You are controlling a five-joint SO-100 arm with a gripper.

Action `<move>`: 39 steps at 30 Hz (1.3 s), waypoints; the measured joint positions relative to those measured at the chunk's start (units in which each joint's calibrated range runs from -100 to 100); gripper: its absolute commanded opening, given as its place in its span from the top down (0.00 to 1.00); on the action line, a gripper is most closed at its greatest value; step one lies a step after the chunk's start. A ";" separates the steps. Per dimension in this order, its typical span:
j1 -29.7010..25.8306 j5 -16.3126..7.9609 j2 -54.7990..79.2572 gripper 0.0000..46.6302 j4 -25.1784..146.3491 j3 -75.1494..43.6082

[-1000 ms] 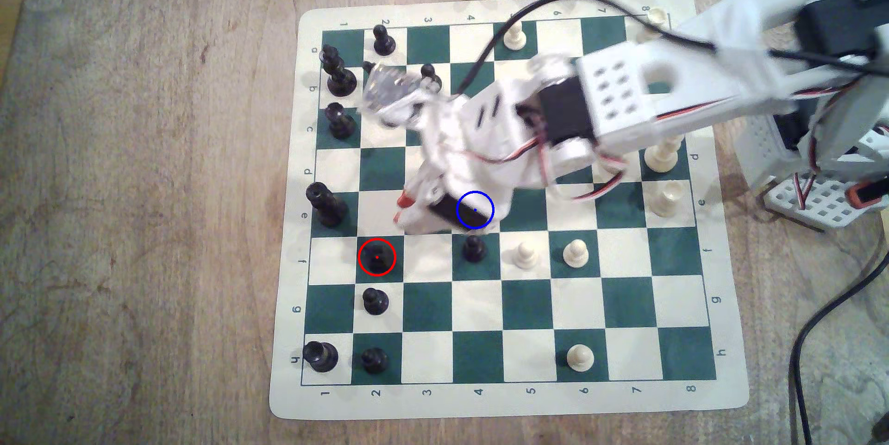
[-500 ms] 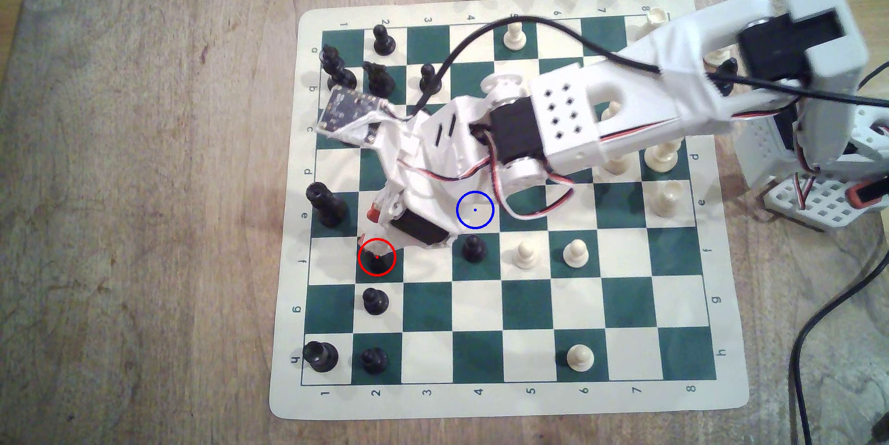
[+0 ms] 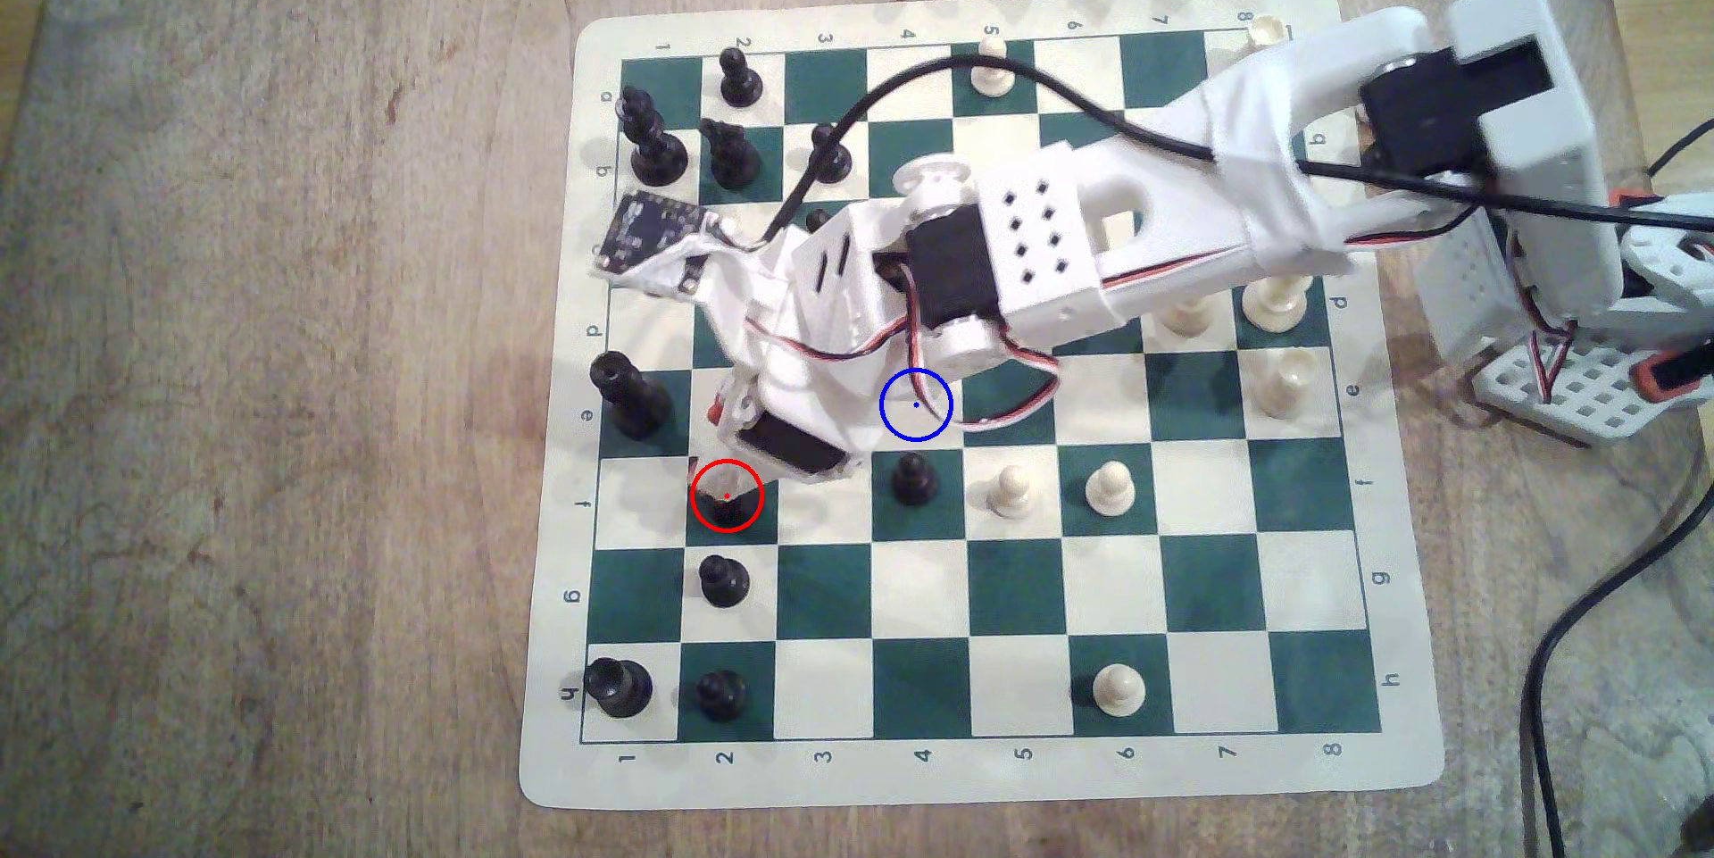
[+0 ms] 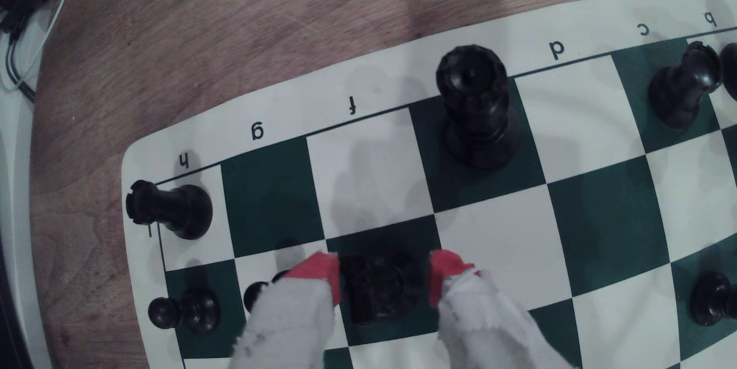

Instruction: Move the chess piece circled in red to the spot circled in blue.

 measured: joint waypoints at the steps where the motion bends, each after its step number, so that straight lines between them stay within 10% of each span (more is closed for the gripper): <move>1: 0.00 0.05 0.17 0.73 0.00 -0.36; 39: -1.99 0.10 5.61 0.89 0.00 -5.24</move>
